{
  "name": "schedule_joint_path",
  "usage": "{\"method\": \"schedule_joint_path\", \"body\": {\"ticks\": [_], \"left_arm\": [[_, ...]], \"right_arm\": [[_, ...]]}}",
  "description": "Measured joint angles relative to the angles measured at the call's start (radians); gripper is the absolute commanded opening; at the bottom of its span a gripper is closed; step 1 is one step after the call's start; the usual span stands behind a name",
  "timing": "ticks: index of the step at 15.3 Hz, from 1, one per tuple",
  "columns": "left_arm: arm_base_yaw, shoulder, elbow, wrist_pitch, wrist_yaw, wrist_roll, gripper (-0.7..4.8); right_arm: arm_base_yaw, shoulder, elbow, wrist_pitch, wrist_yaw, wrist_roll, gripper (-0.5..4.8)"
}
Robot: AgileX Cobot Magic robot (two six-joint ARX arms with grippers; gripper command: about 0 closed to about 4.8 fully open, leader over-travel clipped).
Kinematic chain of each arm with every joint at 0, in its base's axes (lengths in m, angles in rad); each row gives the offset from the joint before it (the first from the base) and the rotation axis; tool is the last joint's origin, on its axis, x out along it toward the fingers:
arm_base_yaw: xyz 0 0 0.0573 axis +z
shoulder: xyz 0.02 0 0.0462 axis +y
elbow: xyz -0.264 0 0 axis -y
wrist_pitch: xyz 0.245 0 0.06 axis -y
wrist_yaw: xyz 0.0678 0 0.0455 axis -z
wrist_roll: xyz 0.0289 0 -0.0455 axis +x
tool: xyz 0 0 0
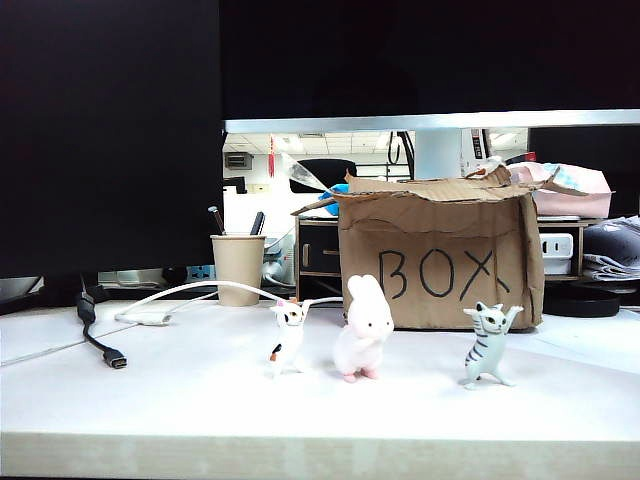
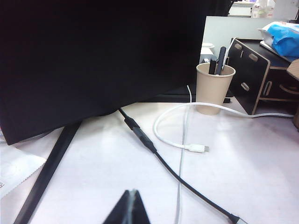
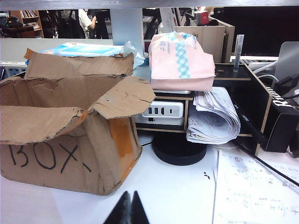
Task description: Put the doll that is least similar in size compared to the others into the paper box.
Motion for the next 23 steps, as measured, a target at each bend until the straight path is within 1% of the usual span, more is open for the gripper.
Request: {"method": "schedule_joint_path", "body": {"ticks": [7,9,12,13,14,15,16,17,19,20,23], "left_arm": [[0.0,0.0,0.0,0.0,0.0,0.0,-0.05],[-0.037,0.0,0.0,0.0,-0.004,0.0,-0.05],[-0.264,0.0,0.0,0.0,-0.004,0.0,-0.05],[-0.381,0.0,0.0,0.0,-0.004,0.0,-0.05],[-0.462,0.0,0.0,0.0,-0.004,0.0,-0.05],[-0.538,0.0,0.0,-0.001,0.001,0.0,-0.05],[-0.578,0.002,0.0,0.0,0.017,0.0,-0.05],[-0.586,0.016,0.0,0.0,0.037,0.0,-0.05],[-0.586,0.048,0.0,0.0,0.058,0.0,-0.05],[-0.586,0.067,0.001,0.001,0.06,0.0,-0.05],[-0.586,0.269,0.027,0.001,0.06,0.0,-0.05]], "right_arm": [[0.0,0.0,0.0,0.0,0.0,0.0,-0.05],[0.0,0.0,0.0,0.001,-0.004,0.0,-0.05],[0.0,0.0,0.0,0.001,-0.049,0.009,-0.05],[0.0,0.0,0.0,0.001,-0.066,0.041,-0.05],[0.0,0.0,0.0,0.001,-0.068,0.084,-0.05],[0.0,0.0,0.0,0.002,-0.068,0.138,-0.05],[0.0,0.0,0.0,0.002,-0.068,0.213,-0.05],[0.0,0.0,0.0,0.011,-0.068,0.315,-0.05],[0.0,0.0,0.0,0.026,-0.093,0.423,-0.05],[0.0,0.0,0.0,0.027,-0.106,0.435,-0.05],[0.0,0.0,0.0,0.028,-0.21,0.451,-0.05]]}}
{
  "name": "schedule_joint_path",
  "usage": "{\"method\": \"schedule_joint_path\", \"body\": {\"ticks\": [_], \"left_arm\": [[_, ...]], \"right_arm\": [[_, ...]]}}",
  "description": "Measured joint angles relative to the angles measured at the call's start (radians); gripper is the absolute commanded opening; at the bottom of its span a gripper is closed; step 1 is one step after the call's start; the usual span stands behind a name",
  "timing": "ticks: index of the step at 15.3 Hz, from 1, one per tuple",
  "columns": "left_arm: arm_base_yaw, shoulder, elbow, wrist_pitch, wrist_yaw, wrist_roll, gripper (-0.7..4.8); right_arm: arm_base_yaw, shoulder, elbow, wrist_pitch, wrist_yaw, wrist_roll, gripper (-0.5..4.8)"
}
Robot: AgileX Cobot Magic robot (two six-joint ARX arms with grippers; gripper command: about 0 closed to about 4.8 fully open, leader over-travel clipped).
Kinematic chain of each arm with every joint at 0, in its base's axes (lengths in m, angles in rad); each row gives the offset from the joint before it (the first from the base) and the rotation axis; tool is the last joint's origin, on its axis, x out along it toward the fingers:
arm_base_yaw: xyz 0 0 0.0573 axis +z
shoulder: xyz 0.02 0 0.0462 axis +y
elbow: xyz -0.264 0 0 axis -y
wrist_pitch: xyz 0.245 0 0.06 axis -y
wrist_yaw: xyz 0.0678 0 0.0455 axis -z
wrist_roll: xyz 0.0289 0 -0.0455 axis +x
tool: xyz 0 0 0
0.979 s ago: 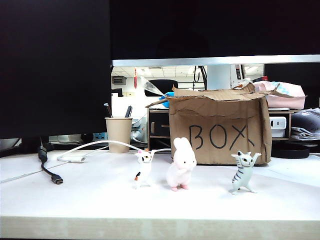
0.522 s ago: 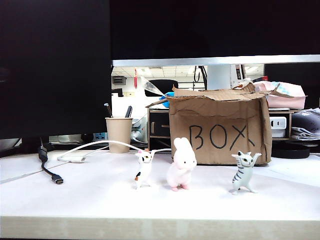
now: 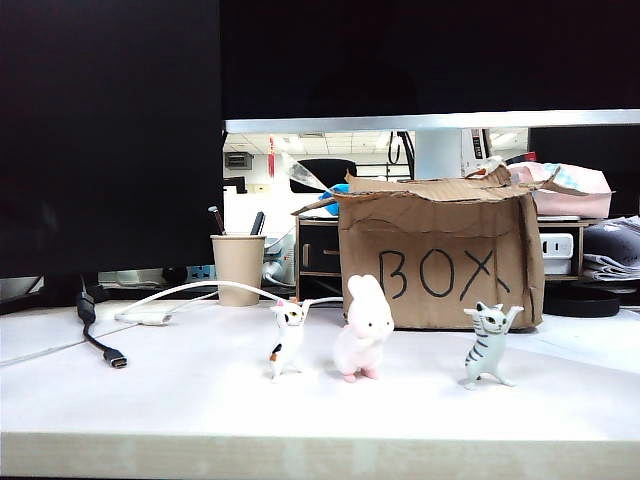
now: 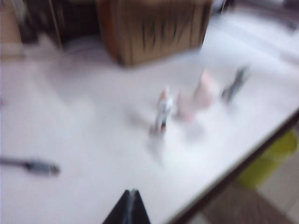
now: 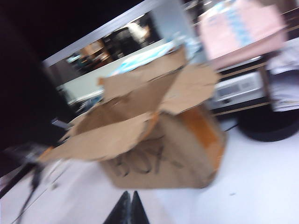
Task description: Put the doll that is least similar in size compared to the others into the paper box.
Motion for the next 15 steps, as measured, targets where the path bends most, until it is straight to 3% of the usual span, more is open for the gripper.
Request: {"method": "schedule_joint_path", "body": {"ticks": [4,6,10,14,15], "left_arm": [[0.0,0.067,0.001,-0.007,0.0,0.0,-0.05],[0.0,0.064,0.002,-0.003,0.0,0.0,-0.05],[0.0,0.066,0.002,-0.005,0.0,0.0,-0.05],[0.0,0.066,0.002,-0.004,0.0,0.0,-0.05],[0.0,0.066,0.002,-0.004,0.0,0.0,-0.05]], "right_arm": [[0.0,0.0,0.0,0.01,-0.115,0.011,-0.05],[0.0,0.001,0.019,0.077,-0.167,0.09,-0.05],[0.0,0.089,0.333,0.207,-0.187,0.133,-0.06],[0.001,0.496,0.74,0.071,-0.579,0.056,-0.06],[0.005,0.648,0.864,-0.095,-0.715,-0.029,-0.06]]}}
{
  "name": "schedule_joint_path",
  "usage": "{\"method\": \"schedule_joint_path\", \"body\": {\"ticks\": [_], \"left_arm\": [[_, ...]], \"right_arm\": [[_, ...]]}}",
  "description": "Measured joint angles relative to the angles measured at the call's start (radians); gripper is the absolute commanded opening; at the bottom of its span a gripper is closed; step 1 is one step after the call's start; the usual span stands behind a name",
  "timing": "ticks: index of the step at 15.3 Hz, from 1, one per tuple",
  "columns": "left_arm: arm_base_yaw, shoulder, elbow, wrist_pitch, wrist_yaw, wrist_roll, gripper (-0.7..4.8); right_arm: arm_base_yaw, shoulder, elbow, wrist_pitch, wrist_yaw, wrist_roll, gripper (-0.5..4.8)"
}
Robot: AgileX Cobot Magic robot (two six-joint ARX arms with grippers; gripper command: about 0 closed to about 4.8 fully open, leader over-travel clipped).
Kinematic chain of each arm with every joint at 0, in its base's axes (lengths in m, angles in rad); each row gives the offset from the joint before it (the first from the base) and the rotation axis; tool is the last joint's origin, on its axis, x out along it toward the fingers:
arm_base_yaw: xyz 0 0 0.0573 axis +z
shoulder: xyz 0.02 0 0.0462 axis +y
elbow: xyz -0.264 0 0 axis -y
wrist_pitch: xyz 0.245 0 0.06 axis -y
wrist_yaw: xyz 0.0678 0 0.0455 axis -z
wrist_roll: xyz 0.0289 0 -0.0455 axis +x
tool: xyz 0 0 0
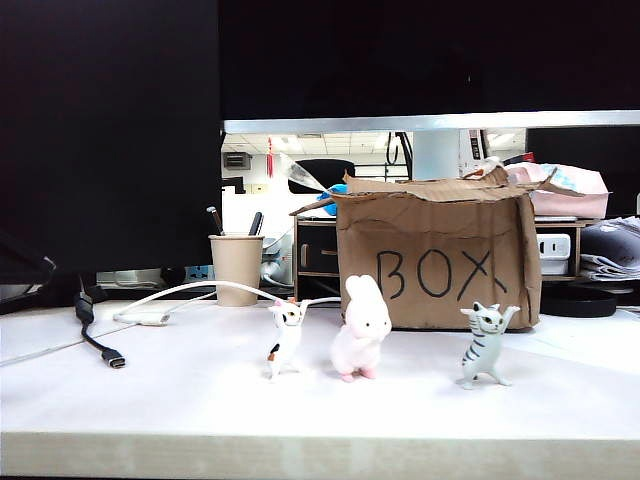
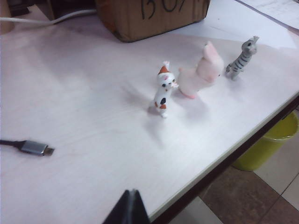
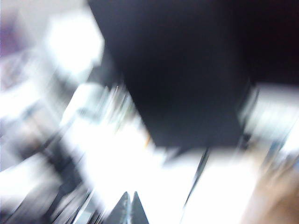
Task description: Put the doll that is least similar in size compared to the others into the paper box.
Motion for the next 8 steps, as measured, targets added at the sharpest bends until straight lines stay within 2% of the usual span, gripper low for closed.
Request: {"method": "schedule_joint_path", "body": {"ticks": [1,2,3,4,6,7,8], "left_arm": [[0.0,0.0,0.0,0.0,0.0,0.0,-0.05],[0.0,0.0,0.0,0.0,0.0,0.0,-0.05],[0.0,0.0,0.0,0.0,0.0,0.0,-0.05],[0.0,0.0,0.0,0.0,0.0,0.0,-0.05],[0.0,0.0,0.0,-0.001,0.0,0.0,-0.05],[0.0,0.0,0.0,0.0,0.0,0.0,-0.05],[0.0,0.0,0.0,0.0,0.0,0.0,-0.05]], "right_arm": [[0.043,0.171,0.083,-0.226,-0.057,-0.063,-0.06],[0.095,0.257,0.112,-0.367,-0.056,-0.132,-0.06],[0.143,0.316,0.13,-0.433,-0.035,-0.196,-0.06],[0.229,0.397,0.14,-0.486,0.026,-0.245,-0.06],[0.384,0.53,0.137,-0.578,0.217,-0.318,-0.04],[0.47,0.6,0.138,-0.632,0.404,-0.377,0.37],[0.538,0.66,0.138,-0.666,0.54,-0.394,1.89]]}}
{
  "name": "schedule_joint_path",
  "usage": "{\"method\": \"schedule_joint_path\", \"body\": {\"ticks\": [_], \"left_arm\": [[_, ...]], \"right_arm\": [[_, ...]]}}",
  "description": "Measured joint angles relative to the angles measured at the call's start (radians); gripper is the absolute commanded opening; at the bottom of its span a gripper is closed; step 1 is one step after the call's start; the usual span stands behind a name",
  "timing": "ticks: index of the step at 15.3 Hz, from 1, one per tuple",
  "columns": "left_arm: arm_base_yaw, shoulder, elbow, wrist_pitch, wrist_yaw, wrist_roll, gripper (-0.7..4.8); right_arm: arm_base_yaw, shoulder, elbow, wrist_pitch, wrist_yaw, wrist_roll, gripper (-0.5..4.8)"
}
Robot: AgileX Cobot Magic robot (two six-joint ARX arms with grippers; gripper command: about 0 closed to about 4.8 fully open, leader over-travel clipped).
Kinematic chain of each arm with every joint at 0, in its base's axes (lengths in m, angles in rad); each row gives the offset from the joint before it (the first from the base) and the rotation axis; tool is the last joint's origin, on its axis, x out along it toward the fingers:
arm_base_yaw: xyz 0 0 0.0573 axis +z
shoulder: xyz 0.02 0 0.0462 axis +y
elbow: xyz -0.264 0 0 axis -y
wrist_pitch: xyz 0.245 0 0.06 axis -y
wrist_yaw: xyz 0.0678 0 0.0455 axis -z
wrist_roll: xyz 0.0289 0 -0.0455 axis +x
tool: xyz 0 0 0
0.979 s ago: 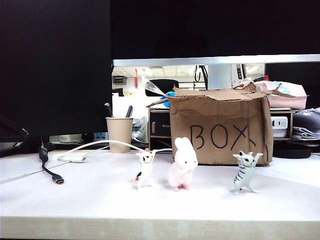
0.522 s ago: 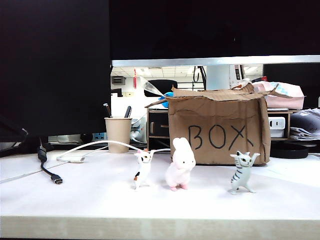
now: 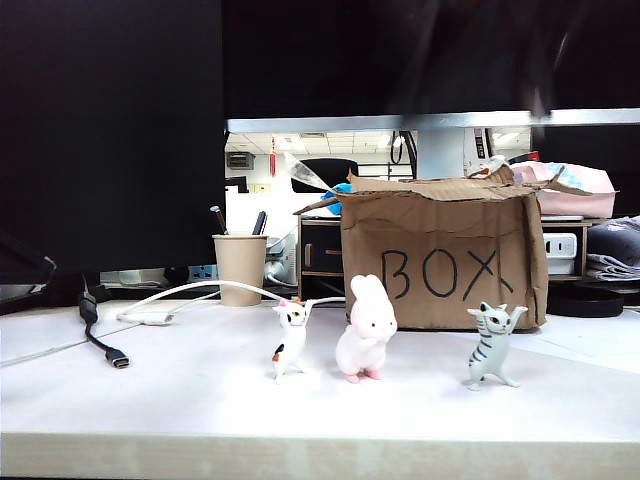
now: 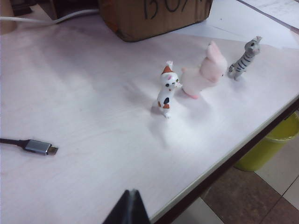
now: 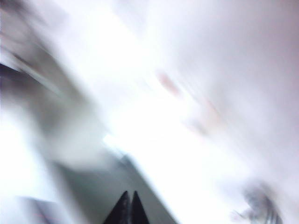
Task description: Put the doll that is least similar in size compared to the others into the paper box.
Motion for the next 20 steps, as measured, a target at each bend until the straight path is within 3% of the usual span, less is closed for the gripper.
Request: {"method": "schedule_joint_path", "body": {"ticks": [1,2,3,5,6,12,20], "left_arm": [[0.0,0.0,0.0,0.0,0.0,0.0,-0.05],[0.0,0.0,0.0,0.0,0.0,0.0,-0.05],[0.0,0.0,0.0,0.0,0.0,0.0,-0.05],[0.0,0.0,0.0,0.0,0.0,0.0,-0.05],[0.0,0.0,0.0,0.0,0.0,0.0,-0.05],[0.0,0.0,0.0,0.0,0.0,0.0,-0.05],[0.0,0.0,0.0,0.0,0.0,0.0,-0.05]], "right_arm": [[0.05,0.056,-0.002,-0.019,0.076,-0.008,3.67],[0.083,0.085,-0.006,-0.026,0.095,-0.01,4.57],[0.11,0.097,-0.005,-0.024,0.097,-0.01,4.79],[0.174,0.114,-0.004,-0.01,0.155,-0.01,4.79],[0.21,0.111,-0.004,-0.002,0.243,-0.013,4.79],[0.215,0.114,-0.004,0.143,0.422,-0.022,4.79],[0.204,0.23,0.0,0.164,0.454,-0.04,4.79]]}}
